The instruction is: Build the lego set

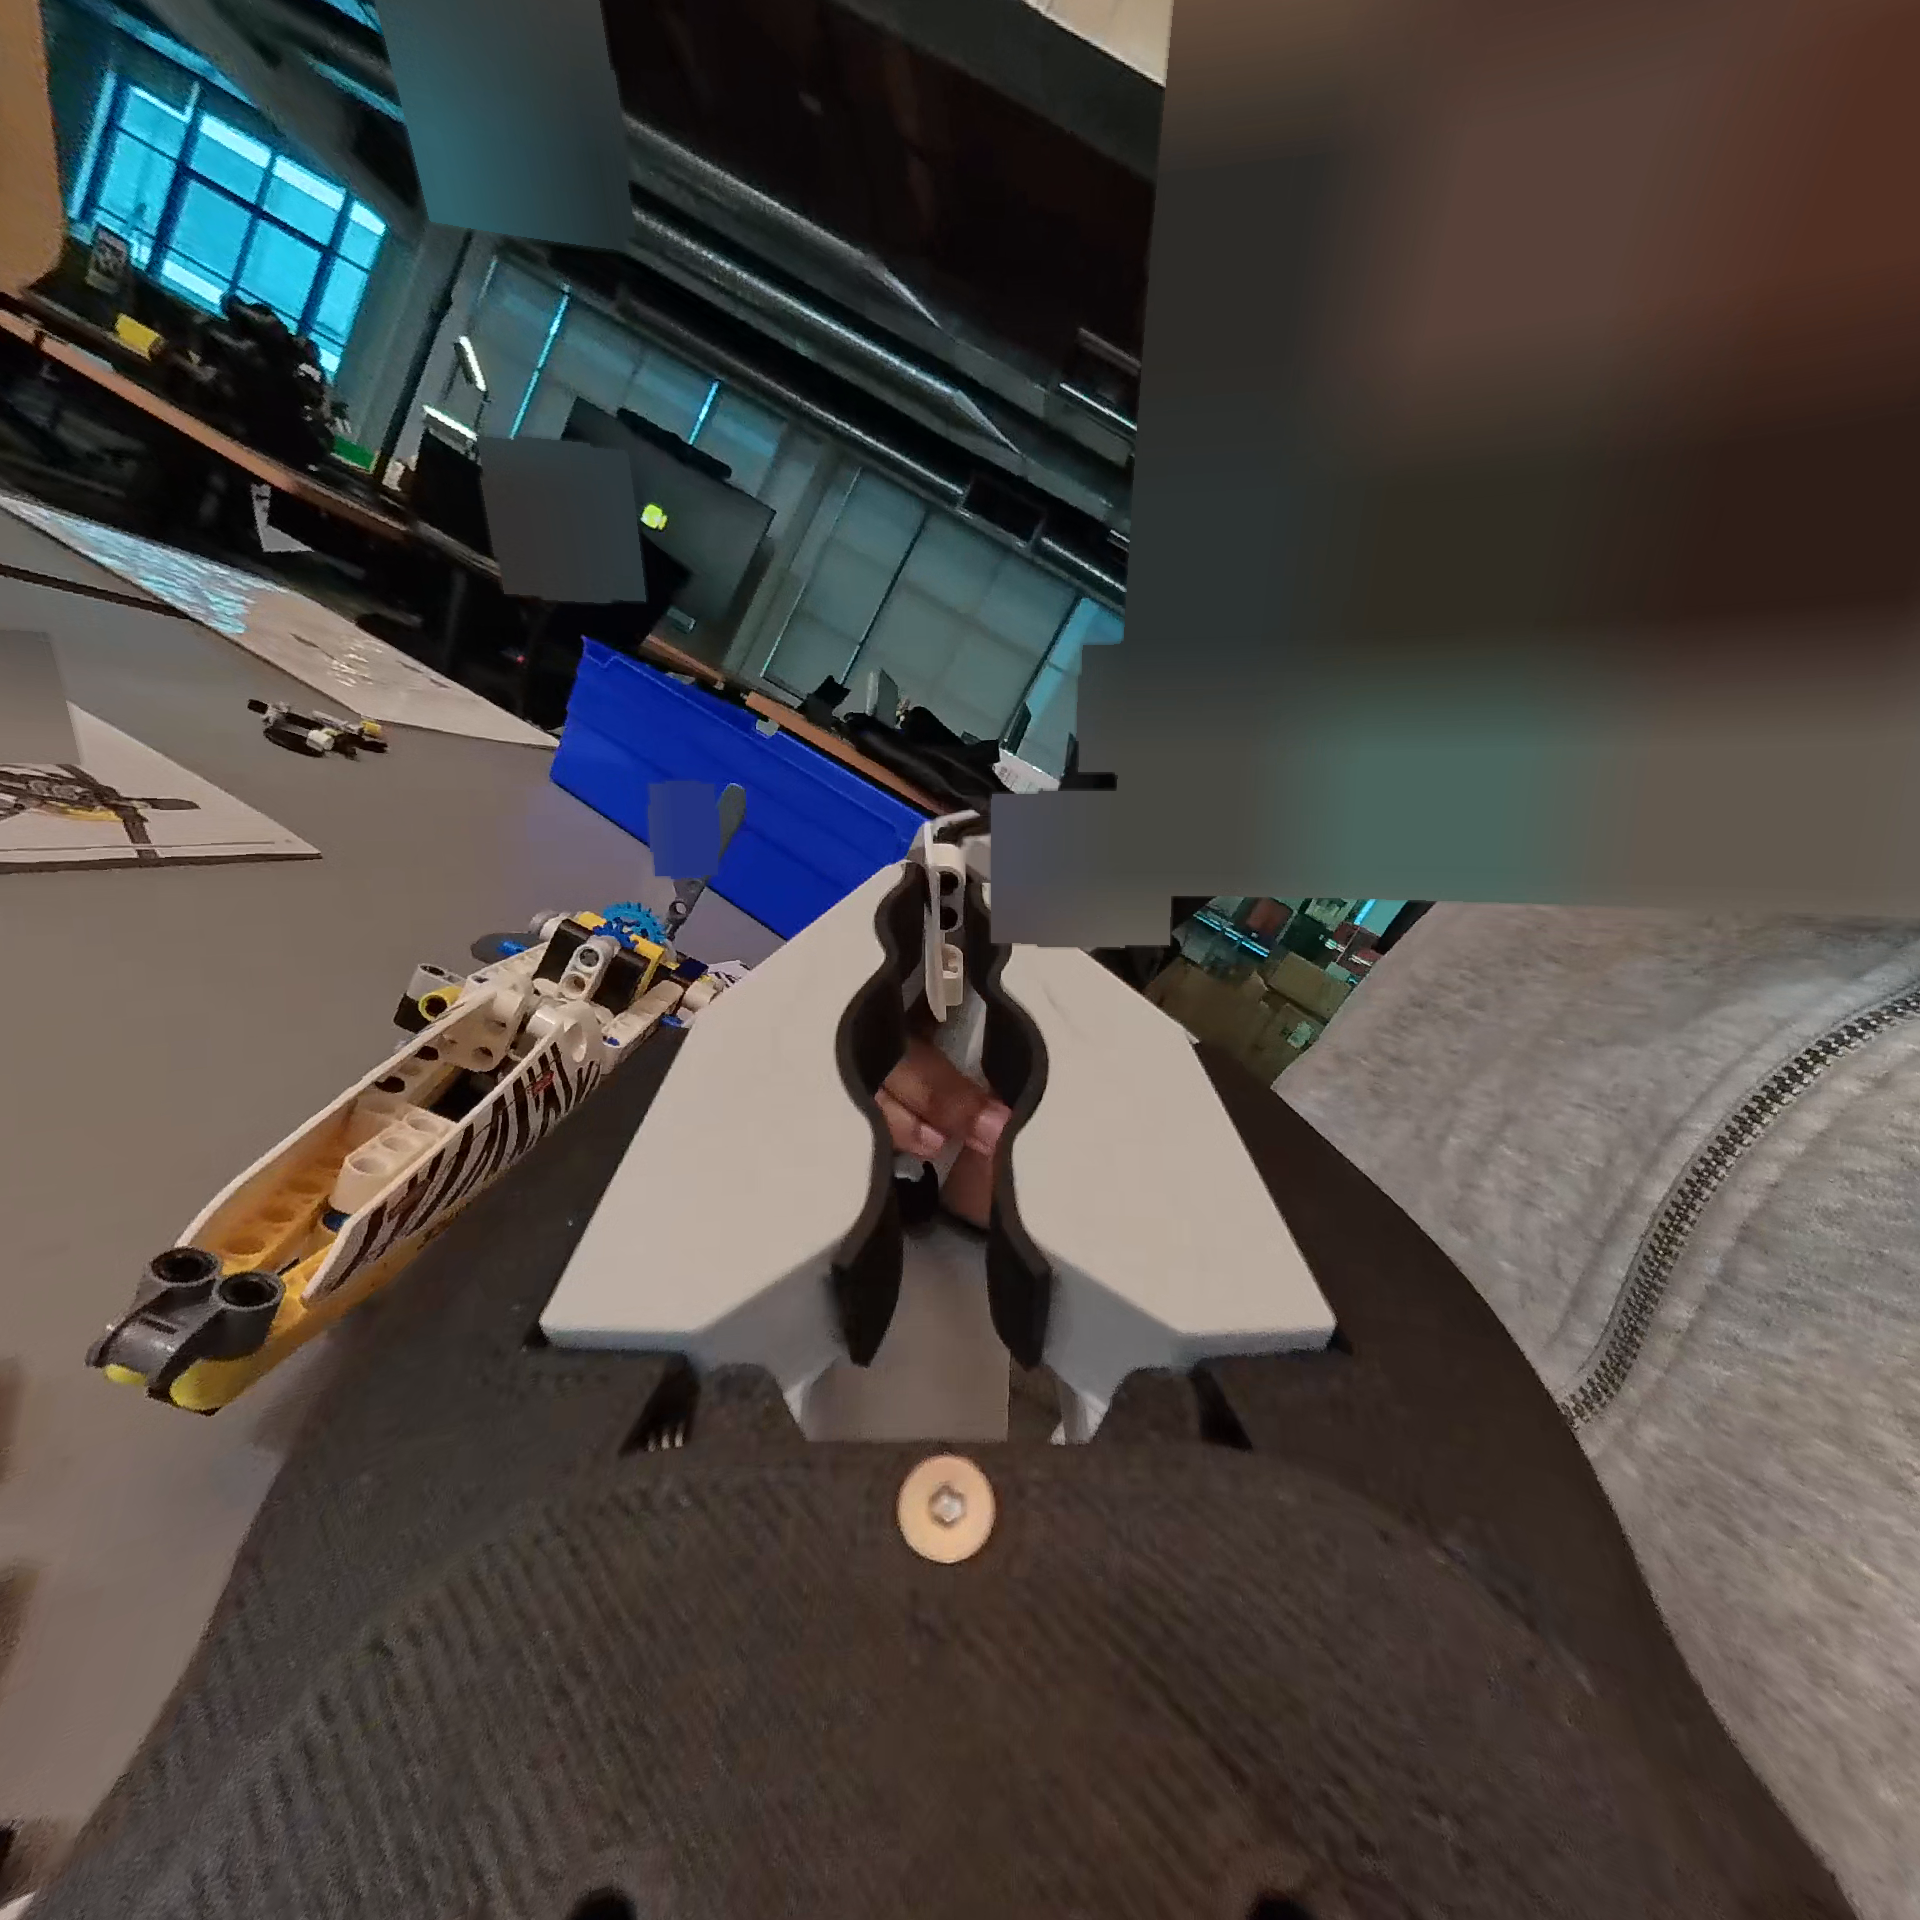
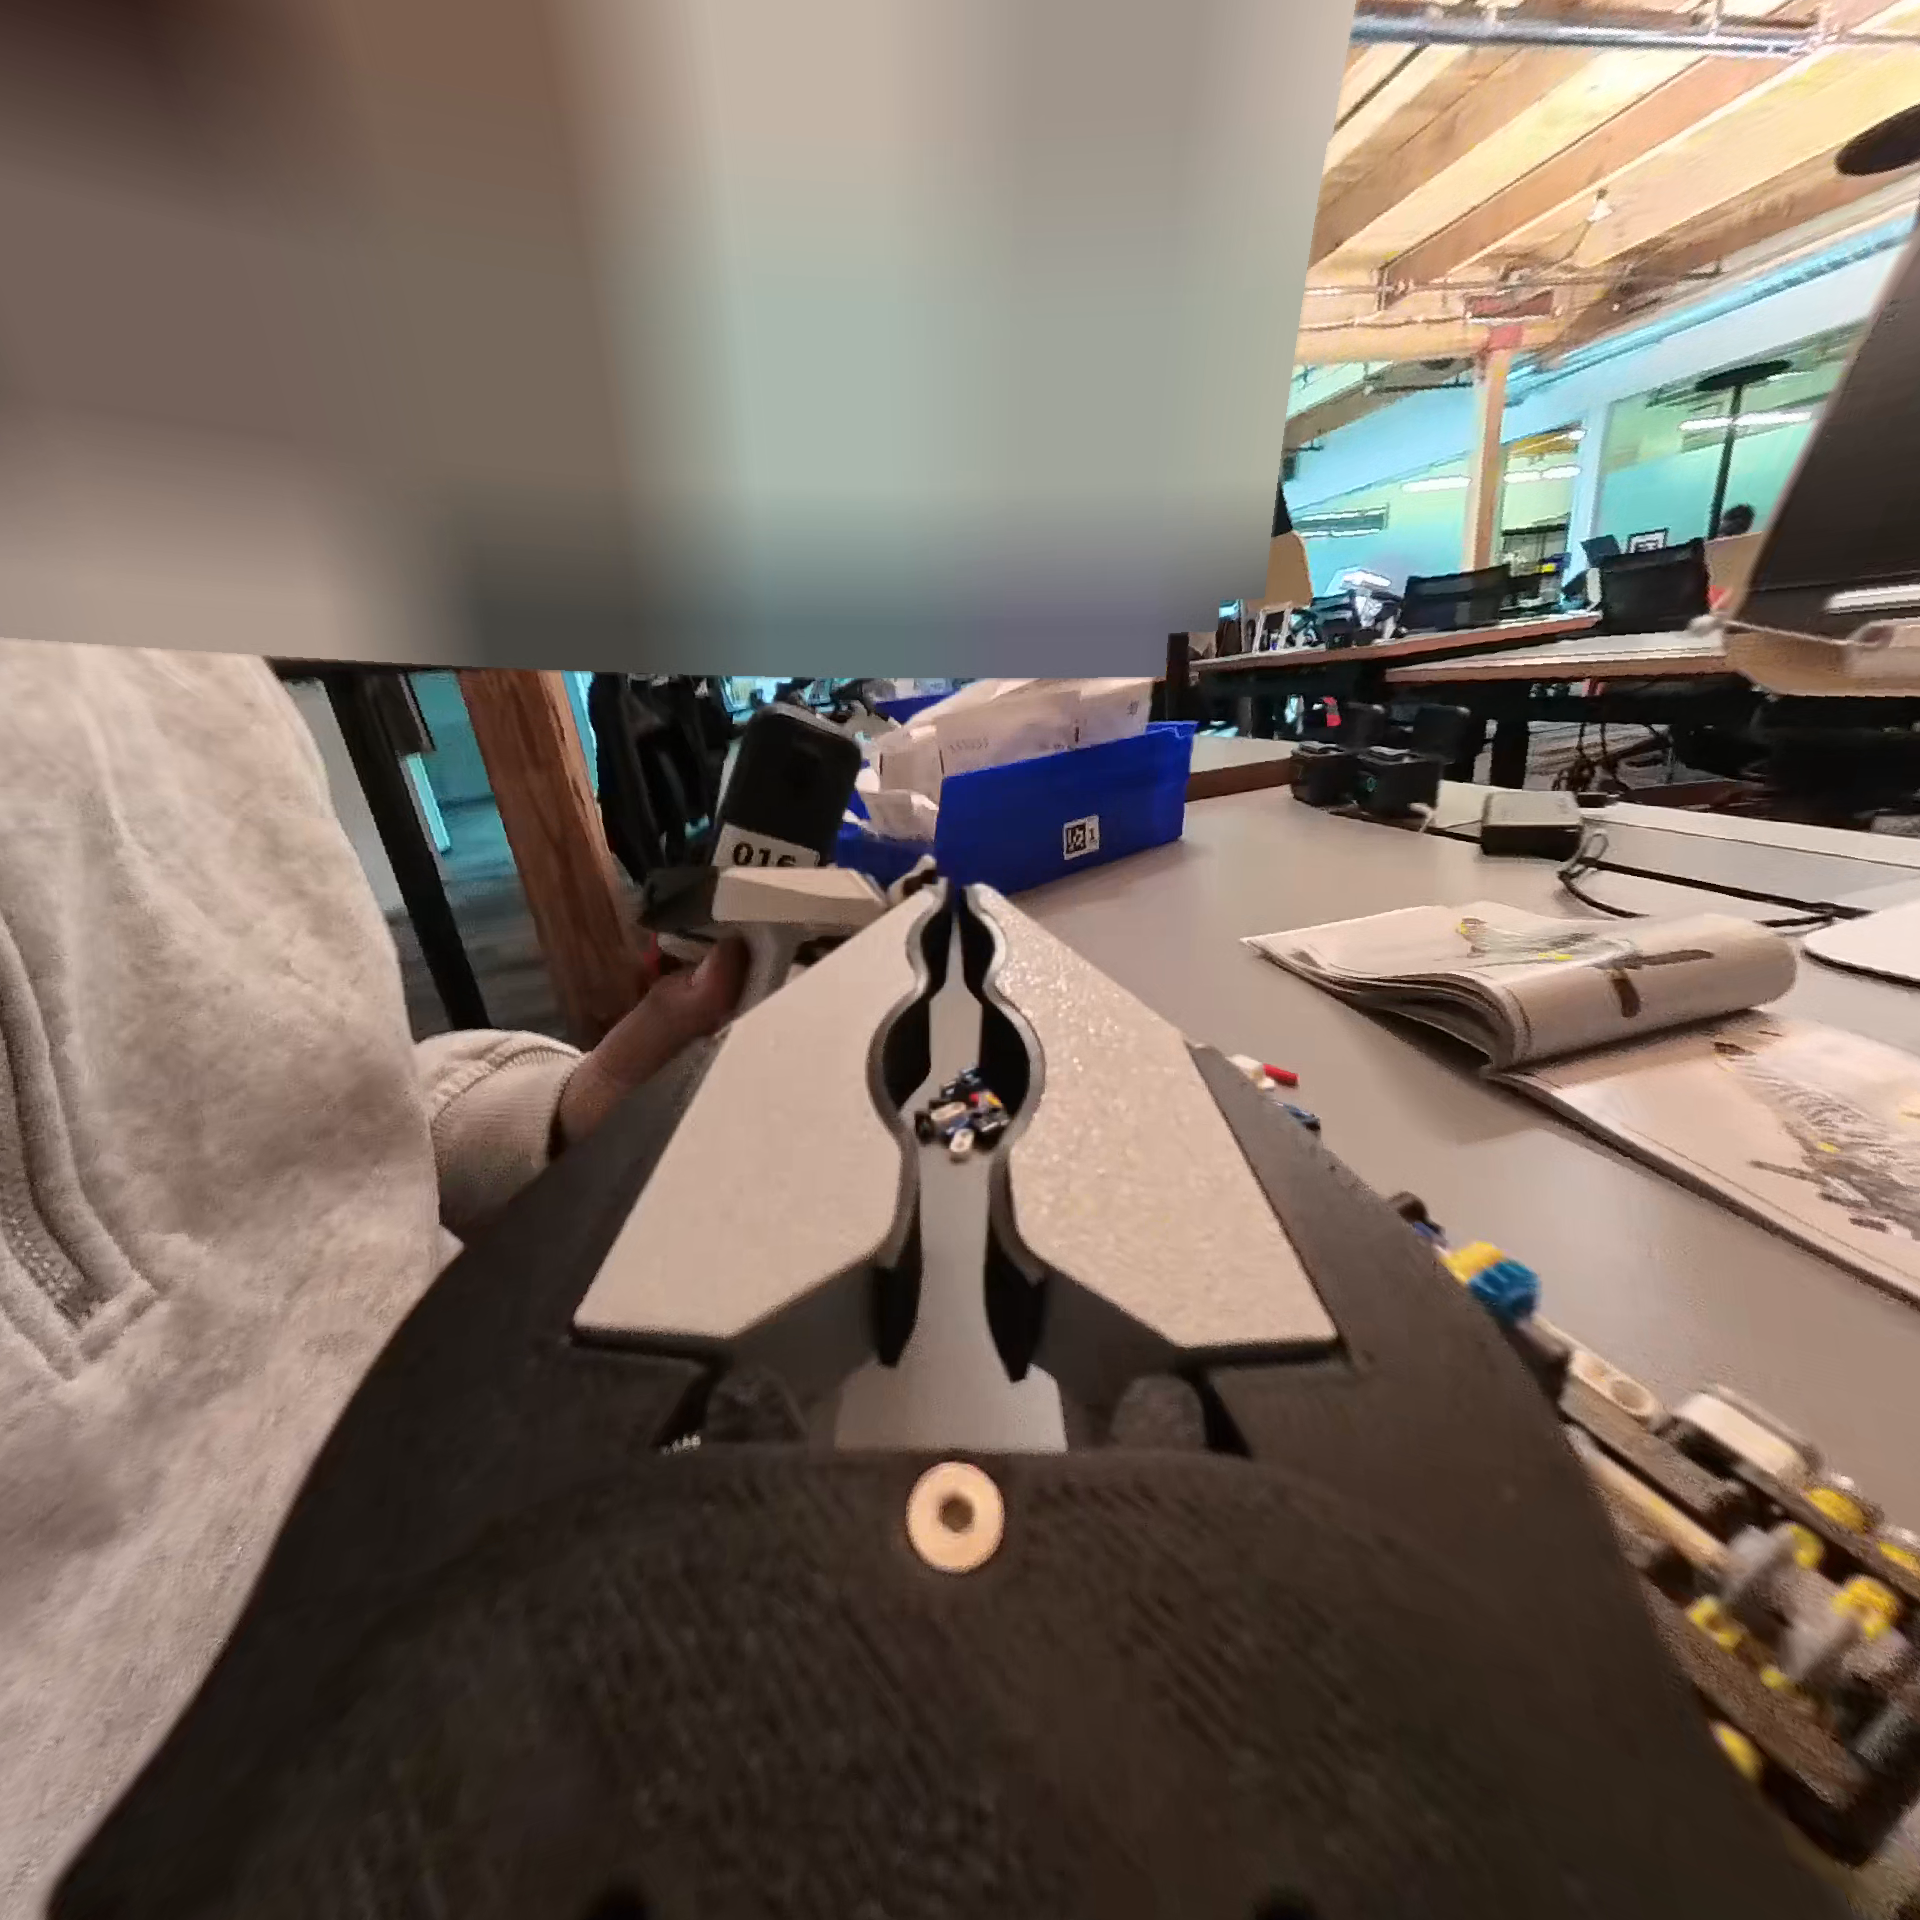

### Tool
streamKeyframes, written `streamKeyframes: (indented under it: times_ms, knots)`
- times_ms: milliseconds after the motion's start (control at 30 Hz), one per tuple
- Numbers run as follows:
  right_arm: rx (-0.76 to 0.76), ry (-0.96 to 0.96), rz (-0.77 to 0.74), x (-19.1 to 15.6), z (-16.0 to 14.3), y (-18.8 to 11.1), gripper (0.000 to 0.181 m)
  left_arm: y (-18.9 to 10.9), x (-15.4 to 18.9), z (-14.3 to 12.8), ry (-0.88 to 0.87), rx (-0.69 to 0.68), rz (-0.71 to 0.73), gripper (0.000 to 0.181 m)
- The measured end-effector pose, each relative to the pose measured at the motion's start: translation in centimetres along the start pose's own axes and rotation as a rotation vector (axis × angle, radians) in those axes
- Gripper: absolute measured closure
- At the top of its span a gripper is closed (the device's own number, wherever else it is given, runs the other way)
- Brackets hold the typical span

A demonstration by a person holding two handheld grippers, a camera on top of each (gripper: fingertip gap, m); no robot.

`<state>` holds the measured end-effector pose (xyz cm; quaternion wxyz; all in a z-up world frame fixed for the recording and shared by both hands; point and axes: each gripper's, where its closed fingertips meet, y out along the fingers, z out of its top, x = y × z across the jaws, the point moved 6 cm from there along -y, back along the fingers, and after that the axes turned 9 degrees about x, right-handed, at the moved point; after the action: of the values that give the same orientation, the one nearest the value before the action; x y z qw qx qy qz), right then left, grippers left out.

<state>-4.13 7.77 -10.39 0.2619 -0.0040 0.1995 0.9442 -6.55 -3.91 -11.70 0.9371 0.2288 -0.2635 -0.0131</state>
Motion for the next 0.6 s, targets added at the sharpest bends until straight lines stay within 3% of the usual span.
streamKeyframes:
  times_ms: [200,600]
  knots:
    - [-0.091,-0.123,-0.011,-0.9,-1.0,0.9,0.175,-0.2,-1.2,0.3,-0.078,0.038,0.053,0.176]
    - [-0.064,-0.090,-0.004,-0.7,-0.8,0.8,0.171,-0.2,-1.8,0.4,-0.109,0.047,0.079,0.176]
